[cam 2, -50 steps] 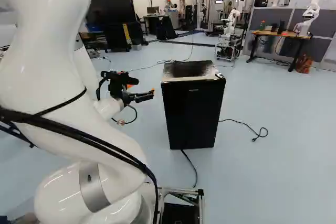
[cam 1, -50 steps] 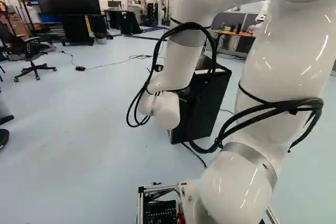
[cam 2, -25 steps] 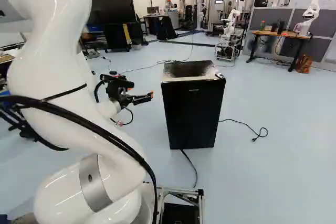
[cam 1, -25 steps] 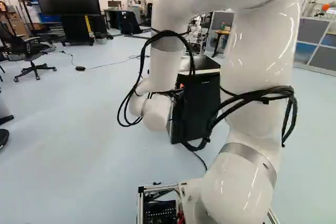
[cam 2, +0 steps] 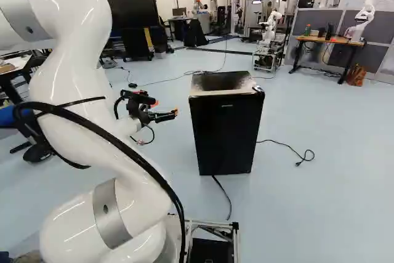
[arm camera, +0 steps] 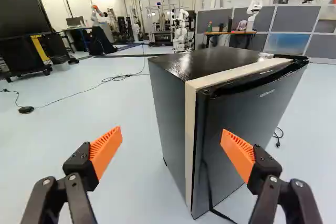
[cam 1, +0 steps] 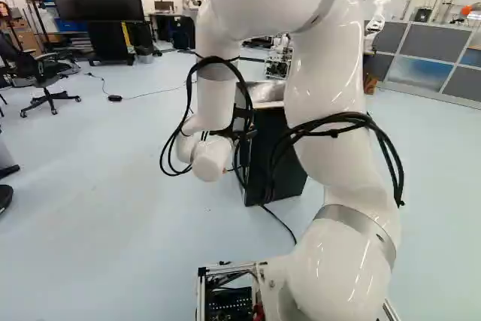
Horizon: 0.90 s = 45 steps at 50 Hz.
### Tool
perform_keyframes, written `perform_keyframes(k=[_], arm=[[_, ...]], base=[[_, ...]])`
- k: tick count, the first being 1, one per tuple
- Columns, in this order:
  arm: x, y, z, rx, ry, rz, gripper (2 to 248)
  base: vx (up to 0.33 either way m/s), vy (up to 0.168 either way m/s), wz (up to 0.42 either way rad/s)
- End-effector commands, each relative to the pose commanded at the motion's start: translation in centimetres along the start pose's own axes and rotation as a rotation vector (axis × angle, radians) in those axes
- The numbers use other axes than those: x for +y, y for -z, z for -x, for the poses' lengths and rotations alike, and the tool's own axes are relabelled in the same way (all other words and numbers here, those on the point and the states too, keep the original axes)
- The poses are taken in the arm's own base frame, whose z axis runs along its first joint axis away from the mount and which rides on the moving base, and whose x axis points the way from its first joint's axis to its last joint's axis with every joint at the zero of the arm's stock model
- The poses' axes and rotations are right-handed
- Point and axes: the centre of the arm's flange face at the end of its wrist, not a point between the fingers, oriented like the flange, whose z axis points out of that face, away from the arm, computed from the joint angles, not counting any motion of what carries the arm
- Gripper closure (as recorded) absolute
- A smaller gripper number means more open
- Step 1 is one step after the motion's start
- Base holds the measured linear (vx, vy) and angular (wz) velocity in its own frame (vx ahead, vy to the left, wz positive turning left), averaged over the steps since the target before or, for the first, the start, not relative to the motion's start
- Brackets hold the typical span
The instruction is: Grab a drink from the fridge
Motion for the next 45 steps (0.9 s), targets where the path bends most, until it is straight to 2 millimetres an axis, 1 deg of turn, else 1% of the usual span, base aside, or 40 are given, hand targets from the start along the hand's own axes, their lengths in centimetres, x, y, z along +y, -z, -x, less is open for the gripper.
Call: perform_keyframes(k=[10, 23, 45], arm=[[-1.1, -1.8, 1.2, -0.002, -0.004, 0.038, 3], [-1.8, -3.9, 2.8, -0.004, -0.009, 0.090, 3], [-2.1, -5.6, 3.0, 0.005, -0.039, 0.160, 3]], base=[[0.000, 0.000, 0.000], [0.000, 0.000, 0.000], [0.000, 0.000, 0.000]])
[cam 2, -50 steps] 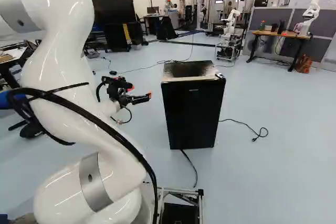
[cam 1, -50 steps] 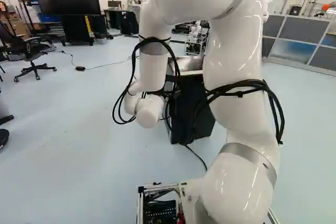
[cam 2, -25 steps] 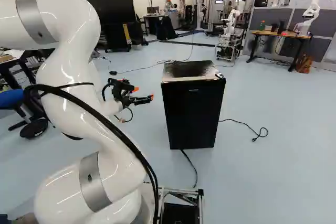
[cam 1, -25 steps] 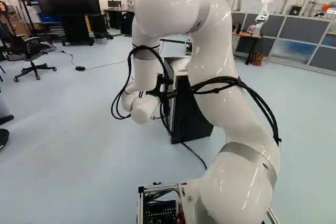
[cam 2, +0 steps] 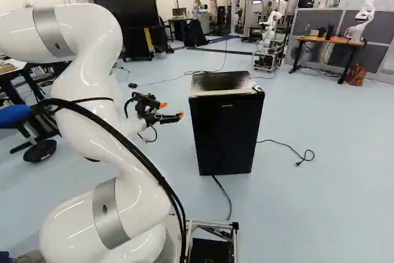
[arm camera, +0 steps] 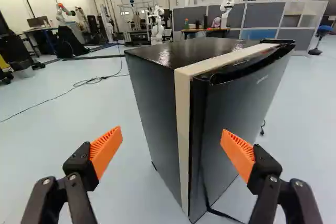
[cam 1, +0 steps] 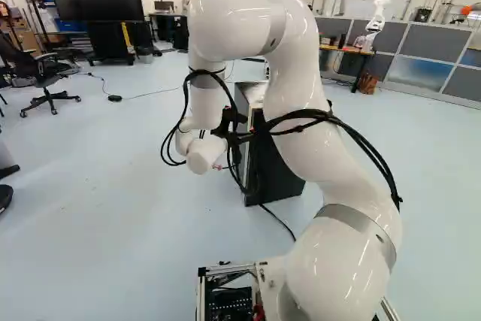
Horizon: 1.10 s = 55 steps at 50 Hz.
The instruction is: Grab a drink from the fridge
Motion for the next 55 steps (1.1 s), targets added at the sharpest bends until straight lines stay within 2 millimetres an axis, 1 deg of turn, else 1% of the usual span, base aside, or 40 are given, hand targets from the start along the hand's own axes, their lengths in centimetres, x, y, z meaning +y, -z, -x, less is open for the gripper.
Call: perform_keyframes(k=[33, 55], arm=[[0.8, -2.1, -0.3, 0.009, -0.039, 0.114, 3], [1.2, -3.6, -0.5, 0.016, -0.056, 0.153, 3]], base=[[0.000, 0.000, 0.000], [0.000, 0.000, 0.000]])
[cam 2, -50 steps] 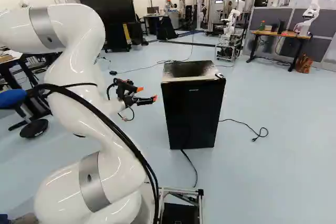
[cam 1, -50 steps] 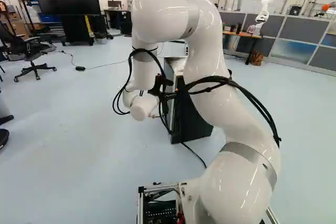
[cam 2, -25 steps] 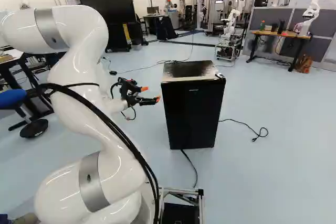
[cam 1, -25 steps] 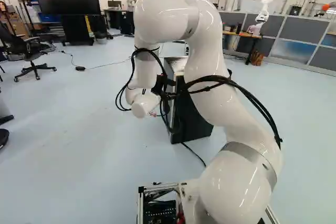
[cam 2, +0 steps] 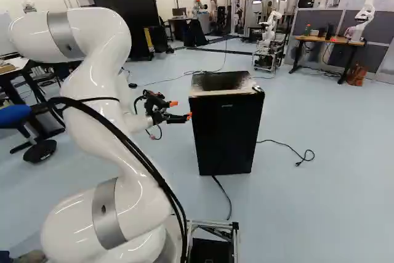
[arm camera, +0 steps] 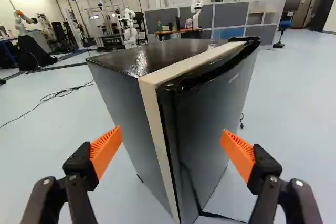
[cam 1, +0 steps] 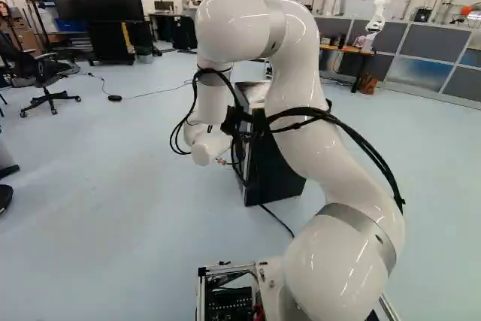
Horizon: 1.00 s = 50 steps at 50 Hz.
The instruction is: Grab a drink from the fridge
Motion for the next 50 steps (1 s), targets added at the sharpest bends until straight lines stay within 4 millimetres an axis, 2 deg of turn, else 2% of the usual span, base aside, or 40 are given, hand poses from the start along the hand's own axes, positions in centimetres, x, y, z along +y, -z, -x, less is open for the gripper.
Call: perform_keyframes(k=[50], arm=[[1.4, -2.5, -0.6, 0.007, -0.014, 0.059, 3]], base=[[0.000, 0.000, 0.000]])
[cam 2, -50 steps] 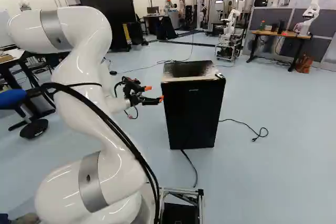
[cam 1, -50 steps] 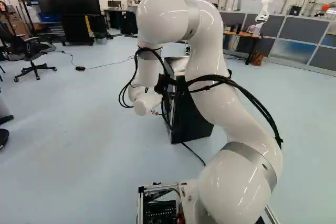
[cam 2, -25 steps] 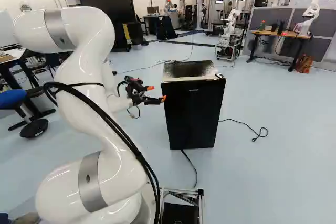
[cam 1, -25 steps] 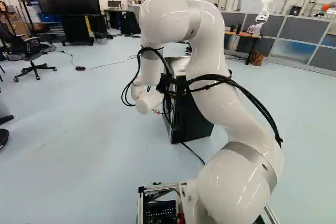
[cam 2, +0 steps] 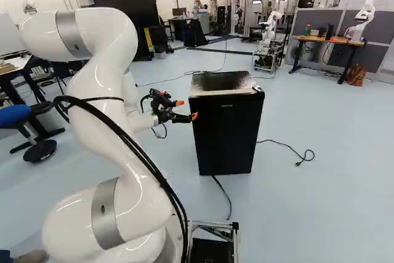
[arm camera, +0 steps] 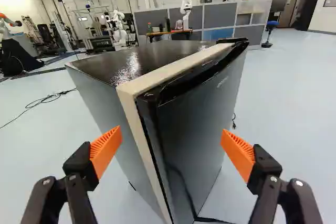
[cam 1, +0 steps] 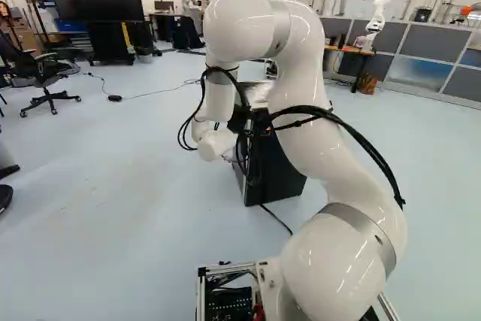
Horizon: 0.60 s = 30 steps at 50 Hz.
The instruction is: Grab a drink from the fridge
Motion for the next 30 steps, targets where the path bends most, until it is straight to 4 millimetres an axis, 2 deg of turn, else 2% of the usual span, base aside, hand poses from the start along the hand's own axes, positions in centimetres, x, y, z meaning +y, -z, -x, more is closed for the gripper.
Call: perform_keyframes(k=[30], arm=[[0.6, -1.1, -0.3, 0.009, -0.006, 0.025, 3]], base=[[0.000, 0.000, 0.000]])
